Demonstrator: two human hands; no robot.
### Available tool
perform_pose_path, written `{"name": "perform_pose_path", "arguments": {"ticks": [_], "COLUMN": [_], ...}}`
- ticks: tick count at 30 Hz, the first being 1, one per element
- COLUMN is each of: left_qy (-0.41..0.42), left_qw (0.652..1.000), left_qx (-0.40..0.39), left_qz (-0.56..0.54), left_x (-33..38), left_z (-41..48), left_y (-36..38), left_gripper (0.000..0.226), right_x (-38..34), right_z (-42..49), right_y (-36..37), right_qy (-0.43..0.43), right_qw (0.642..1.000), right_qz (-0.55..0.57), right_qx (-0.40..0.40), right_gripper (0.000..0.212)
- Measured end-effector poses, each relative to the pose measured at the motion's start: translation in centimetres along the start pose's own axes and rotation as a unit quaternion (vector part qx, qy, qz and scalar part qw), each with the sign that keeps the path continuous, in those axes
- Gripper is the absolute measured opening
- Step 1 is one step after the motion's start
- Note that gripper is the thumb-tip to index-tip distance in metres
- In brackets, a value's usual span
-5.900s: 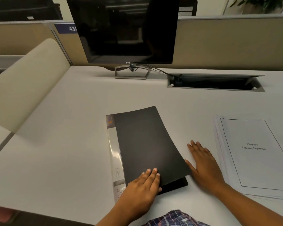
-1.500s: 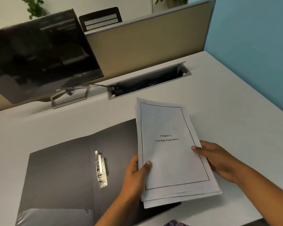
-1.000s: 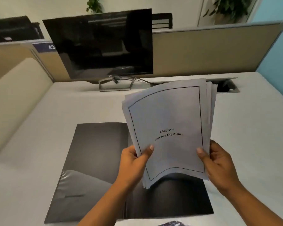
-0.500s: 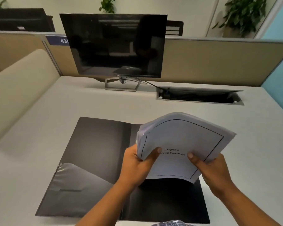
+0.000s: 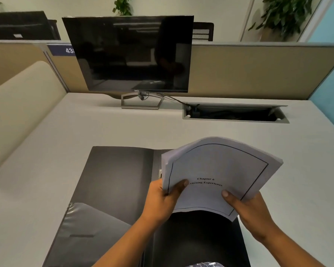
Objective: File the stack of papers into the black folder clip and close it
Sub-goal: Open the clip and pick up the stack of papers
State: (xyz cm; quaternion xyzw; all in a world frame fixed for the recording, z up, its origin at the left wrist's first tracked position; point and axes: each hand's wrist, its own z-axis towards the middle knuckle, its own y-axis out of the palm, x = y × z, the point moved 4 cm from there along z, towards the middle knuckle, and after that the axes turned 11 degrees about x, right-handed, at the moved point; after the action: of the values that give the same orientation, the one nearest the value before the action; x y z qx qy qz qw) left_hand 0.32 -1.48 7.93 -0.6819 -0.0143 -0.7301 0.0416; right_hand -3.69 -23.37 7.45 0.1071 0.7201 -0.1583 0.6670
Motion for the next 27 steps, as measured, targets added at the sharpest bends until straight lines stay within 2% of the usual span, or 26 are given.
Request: {"name": "perform_pose_path", "arguments": {"ticks": [2, 5, 7, 8, 11, 13, 14, 16, 18, 20, 22, 24, 27], "left_qy": [-0.019, -0.032, -0.071, -0.090, -0.110, -0.107, -0.104, -0.072, -0.004, 0.079, 0.119, 0.118, 0.112], "left_qw": [1.000, 0.999, 0.996, 0.994, 0.988, 0.988, 0.988, 0.983, 0.959, 0.905, 0.860, 0.844, 0.850], "left_qx": [-0.008, -0.038, -0.059, -0.067, -0.086, -0.058, -0.023, 0.048, 0.088, 0.084, 0.043, 0.016, 0.015], "left_qz": [0.010, 0.015, -0.002, -0.002, 0.059, 0.100, 0.111, 0.164, 0.268, 0.409, 0.494, 0.522, 0.515], "left_x": [-0.5, -0.5, -0.7, -1.0, -2.8, -4.4, -5.4, -6.9, -8.1, -9.3, -10.8, -11.7, -12.0], "left_z": [0.4, 1.5, 1.9, 2.0, 2.4, 2.7, 2.8, 2.8, 2.7, 2.6, 2.4, 2.1, 2.0], "left_y": [0.0, -0.1, -0.2, -0.2, -0.4, -1.2, -1.9, -3.6, -5.1, -6.1, -6.2, -6.0, -5.9], "left_gripper": [0.007, 0.012, 0.013, 0.013, 0.029, 0.051, 0.053, 0.036, 0.014, 0.021, 0.033, 0.039, 0.043], "right_x": [0.4, 0.7, 1.0, 1.3, 2.4, 3.5, 4.1, 5.4, 6.6, 7.4, 8.0, 8.4, 8.9], "right_z": [0.0, 0.4, 1.0, 1.4, 1.8, 1.9, 2.0, 2.1, 2.1, 2.1, 2.2, 2.5, 2.9], "right_y": [-0.2, -1.0, -1.6, -1.8, -2.3, -2.6, -2.9, -3.3, -3.6, -3.6, -3.3, -2.8, -2.1], "right_qy": [0.021, 0.031, 0.040, 0.038, 0.062, 0.091, 0.106, 0.141, 0.176, 0.206, 0.232, 0.248, 0.260], "right_qw": [1.000, 0.999, 0.999, 0.999, 0.996, 0.994, 0.992, 0.988, 0.983, 0.977, 0.972, 0.968, 0.965], "right_qz": [-0.002, -0.009, -0.017, -0.023, -0.057, -0.062, -0.062, -0.059, -0.059, -0.055, -0.045, -0.037, -0.041], "right_qx": [-0.009, -0.026, -0.015, -0.018, -0.023, -0.015, -0.006, 0.011, 0.018, 0.018, 0.017, 0.015, 0.010], "right_gripper": [0.025, 0.037, 0.021, 0.021, 0.022, 0.020, 0.021, 0.018, 0.016, 0.015, 0.015, 0.019, 0.023]}}
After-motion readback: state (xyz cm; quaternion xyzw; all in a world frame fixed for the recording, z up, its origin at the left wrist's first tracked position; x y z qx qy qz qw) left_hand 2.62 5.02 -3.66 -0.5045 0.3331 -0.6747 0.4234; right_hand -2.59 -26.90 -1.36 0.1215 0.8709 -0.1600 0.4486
